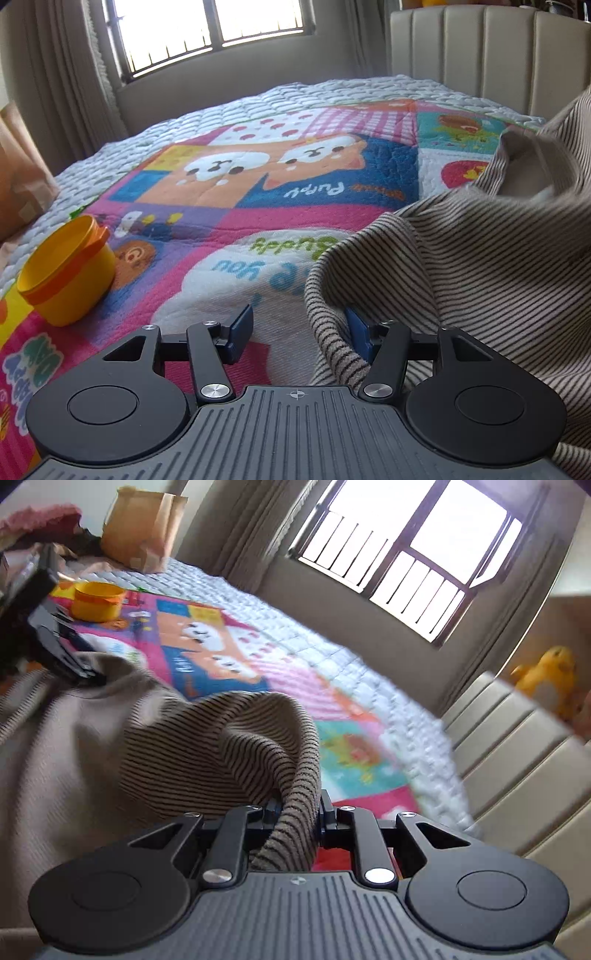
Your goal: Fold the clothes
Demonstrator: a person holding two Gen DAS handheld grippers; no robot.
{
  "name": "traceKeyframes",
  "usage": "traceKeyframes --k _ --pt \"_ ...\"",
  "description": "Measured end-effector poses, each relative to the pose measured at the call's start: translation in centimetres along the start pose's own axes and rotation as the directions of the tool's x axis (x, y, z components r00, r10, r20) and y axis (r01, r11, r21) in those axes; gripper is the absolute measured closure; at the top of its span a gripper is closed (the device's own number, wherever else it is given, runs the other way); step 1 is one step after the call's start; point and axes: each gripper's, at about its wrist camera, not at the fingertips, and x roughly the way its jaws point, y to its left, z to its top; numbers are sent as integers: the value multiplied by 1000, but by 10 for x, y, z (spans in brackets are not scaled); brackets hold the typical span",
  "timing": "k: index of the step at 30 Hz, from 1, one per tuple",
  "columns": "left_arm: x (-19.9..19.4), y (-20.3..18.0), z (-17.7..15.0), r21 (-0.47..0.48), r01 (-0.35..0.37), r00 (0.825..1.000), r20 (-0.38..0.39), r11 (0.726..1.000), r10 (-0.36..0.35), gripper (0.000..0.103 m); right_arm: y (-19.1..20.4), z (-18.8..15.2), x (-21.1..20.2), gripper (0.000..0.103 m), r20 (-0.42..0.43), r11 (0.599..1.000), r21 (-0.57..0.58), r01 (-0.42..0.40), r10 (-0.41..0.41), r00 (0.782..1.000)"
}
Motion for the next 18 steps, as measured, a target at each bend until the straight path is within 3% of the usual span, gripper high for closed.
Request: traceKeyframes --k 3,5,9,13,16,18 --pt "5 6 0 -39 -4 1000 -7 999 4 37 -30 -12 53 88 -107 996 47 74 -69 992" --pt "8 7 1 -34 -29 1000 -7 999 28 29 -34 -33 88 84 -185 994 88 67 -50 982" --pt "2 12 3 -44 -52 999 -10 998 52 25 -30 -48 108 73 -181 986 132 99 -74 981" --pt "-38 6 -1 -62 -42 998 36 997 44 27 -46 -41 61 71 -88 973 225 50 -31 996" --pt "-87 -9 -15 -62 8 997 79 998 -3 16 -51 -50 -4 62 18 977 211 -20 16 1000" --pt "-120 -21 -28 -40 44 994 103 998 -39 7 -38 -62 -45 57 57 988 133 -72 65 996"
